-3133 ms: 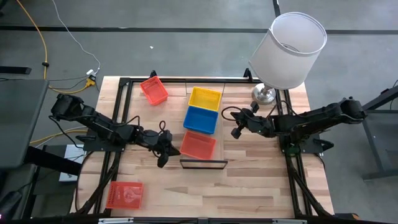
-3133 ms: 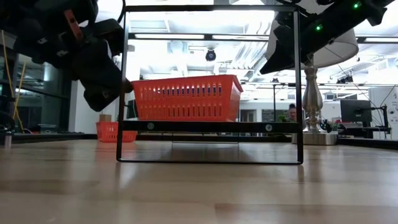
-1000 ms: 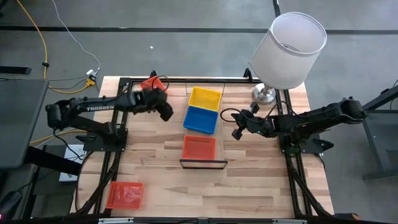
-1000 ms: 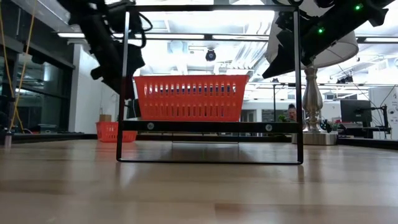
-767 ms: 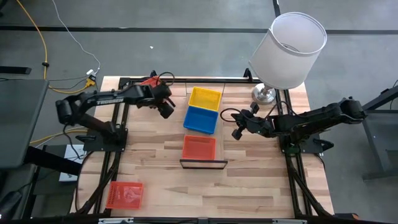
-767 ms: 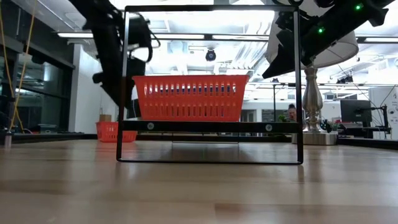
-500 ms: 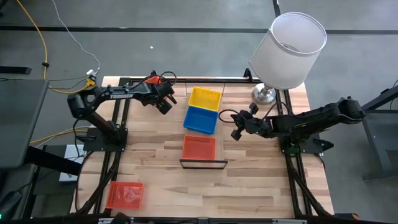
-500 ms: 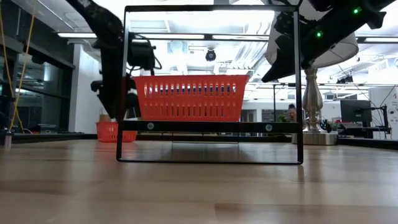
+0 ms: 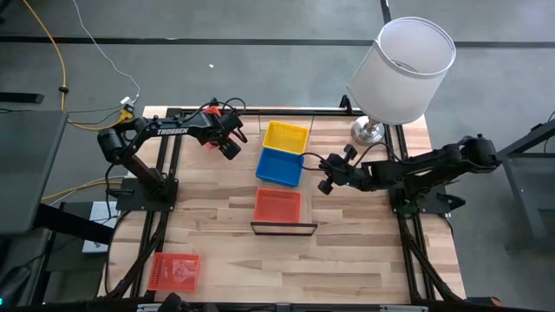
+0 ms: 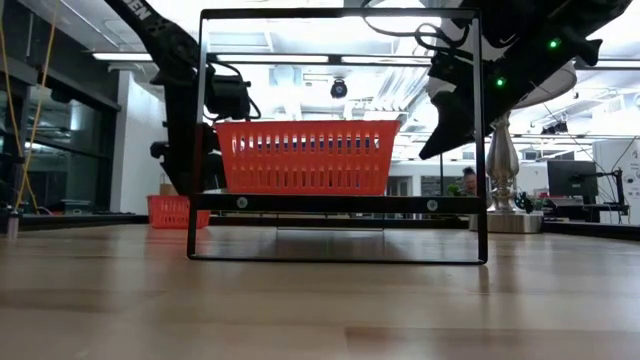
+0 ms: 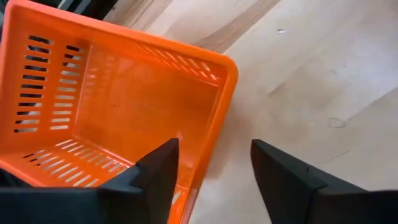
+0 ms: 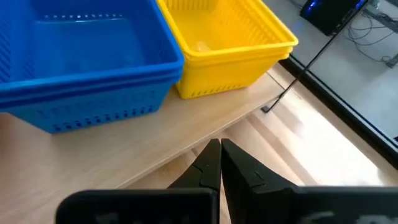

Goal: Stack baskets on shelf by color
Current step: Stack the top orange bin on top of the orange bin on the shelf

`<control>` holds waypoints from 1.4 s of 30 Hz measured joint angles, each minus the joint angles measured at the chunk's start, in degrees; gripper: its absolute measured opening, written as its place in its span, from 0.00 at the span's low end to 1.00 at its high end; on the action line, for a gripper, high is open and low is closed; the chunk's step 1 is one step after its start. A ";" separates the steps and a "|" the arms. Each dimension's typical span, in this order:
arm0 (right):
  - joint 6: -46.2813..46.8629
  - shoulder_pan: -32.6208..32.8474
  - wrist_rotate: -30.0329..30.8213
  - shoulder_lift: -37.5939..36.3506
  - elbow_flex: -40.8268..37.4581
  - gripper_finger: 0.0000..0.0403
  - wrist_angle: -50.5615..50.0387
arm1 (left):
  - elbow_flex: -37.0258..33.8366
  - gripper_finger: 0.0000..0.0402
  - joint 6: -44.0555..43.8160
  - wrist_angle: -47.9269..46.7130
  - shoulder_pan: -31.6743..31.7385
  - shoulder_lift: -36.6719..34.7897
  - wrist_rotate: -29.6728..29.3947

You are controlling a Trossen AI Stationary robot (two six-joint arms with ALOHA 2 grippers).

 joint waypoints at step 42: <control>-1.67 -0.02 1.09 -4.10 0.02 0.00 -0.42 | 24.72 0.03 50.20 -24.34 -71.00 -6.46 -24.08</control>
